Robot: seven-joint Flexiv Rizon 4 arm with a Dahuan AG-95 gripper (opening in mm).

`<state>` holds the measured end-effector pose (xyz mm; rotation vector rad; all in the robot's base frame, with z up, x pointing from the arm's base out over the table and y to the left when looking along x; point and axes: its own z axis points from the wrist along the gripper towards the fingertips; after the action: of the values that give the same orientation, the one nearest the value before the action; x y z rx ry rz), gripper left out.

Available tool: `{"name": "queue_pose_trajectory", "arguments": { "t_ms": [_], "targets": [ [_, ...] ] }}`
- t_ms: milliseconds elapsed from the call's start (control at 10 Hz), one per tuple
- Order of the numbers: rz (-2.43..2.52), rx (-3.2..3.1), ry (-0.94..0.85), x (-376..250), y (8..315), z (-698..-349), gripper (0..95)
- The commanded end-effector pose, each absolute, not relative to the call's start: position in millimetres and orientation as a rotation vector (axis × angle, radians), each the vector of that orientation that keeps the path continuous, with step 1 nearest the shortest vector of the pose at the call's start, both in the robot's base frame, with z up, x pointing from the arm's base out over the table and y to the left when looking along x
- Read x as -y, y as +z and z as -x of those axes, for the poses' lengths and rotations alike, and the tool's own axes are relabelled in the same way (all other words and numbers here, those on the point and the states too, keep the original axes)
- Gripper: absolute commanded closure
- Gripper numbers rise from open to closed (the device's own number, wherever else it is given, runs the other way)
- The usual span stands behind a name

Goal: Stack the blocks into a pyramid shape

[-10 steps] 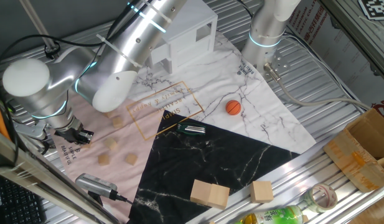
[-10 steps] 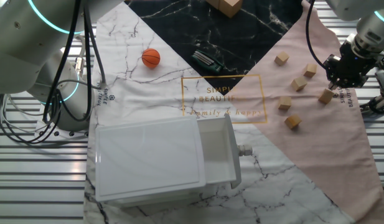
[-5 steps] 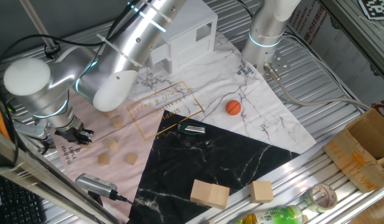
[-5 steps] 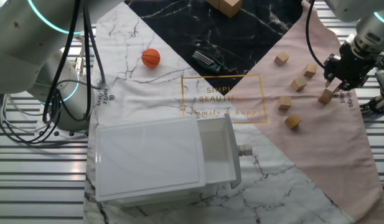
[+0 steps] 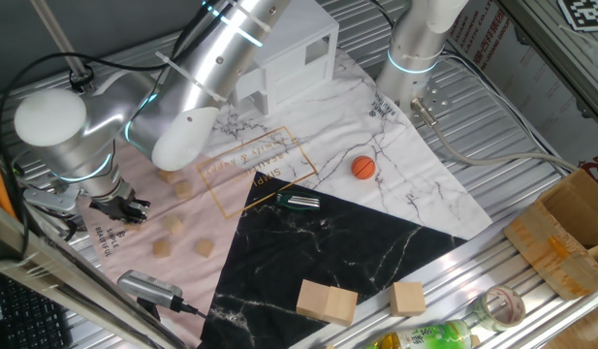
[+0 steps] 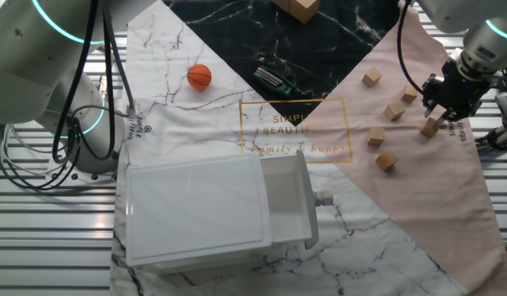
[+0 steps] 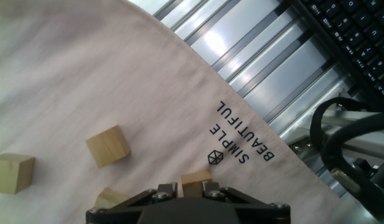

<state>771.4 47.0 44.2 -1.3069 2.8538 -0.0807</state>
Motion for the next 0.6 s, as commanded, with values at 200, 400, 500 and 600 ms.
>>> {"name": "queue_pose_trajectory", "arguments": {
  "t_ms": [200, 400, 500, 600],
  "targets": [
    [1.327, -2.845, -0.079, -47.1, 43.7, -772.6, 76.0],
    [1.335, -2.835, -0.062, -46.9, 43.4, -772.8, 57.0],
    [1.340, -2.831, -0.058, -46.9, 43.4, -772.8, 38.0],
    [1.338, -2.831, -0.058, -46.9, 43.4, -772.8, 38.0]
  ]
}}
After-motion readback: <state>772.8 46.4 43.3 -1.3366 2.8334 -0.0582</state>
